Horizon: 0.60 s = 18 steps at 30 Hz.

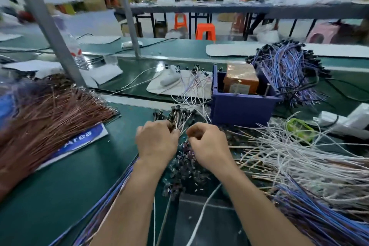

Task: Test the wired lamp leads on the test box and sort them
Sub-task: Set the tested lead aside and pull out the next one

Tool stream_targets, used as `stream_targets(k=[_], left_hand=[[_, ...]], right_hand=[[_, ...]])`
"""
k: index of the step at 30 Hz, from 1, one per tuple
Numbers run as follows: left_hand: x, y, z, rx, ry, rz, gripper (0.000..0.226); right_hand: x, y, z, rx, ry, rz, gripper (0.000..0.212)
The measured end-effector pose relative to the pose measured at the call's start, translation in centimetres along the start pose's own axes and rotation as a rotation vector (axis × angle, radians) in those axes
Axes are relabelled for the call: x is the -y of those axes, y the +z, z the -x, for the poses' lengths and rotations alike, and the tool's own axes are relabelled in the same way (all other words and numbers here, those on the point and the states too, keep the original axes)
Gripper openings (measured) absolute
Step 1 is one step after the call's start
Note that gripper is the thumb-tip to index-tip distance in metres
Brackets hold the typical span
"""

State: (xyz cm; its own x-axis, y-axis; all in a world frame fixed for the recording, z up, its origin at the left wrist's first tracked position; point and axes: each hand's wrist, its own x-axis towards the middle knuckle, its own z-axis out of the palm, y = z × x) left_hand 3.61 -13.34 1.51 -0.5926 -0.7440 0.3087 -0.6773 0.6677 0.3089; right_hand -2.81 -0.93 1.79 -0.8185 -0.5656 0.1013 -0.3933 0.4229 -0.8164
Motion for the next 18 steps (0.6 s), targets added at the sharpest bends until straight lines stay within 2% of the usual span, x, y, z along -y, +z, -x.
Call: stream_targets(k=[3, 10, 14, 18], left_hand=[[0.4, 0.7, -0.5, 0.004, -0.019, 0.039, 0.022], [0.7, 1.0, -1.8, 0.071, -0.214, 0.302, 0.016], [1.2, 1.1, -2.0, 0.103, -0.202, 0.393, 0.024], [1.4, 1.2, -2.2, 0.087, -0.172, 0.344, 0.014]], right_hand=[[-0.7, 0.2, 0.2, -0.009, 0.022, -0.055, 0.02], [-1.7, -0.3, 0.6, -0.003, 0.022, -0.091, 0.024], [-1.6, -0.5, 0.8, 0.015, 0.022, -0.098, 0.027], [-1.5, -0.7, 0.9, 0.024, 0.024, -0.105, 0.026]])
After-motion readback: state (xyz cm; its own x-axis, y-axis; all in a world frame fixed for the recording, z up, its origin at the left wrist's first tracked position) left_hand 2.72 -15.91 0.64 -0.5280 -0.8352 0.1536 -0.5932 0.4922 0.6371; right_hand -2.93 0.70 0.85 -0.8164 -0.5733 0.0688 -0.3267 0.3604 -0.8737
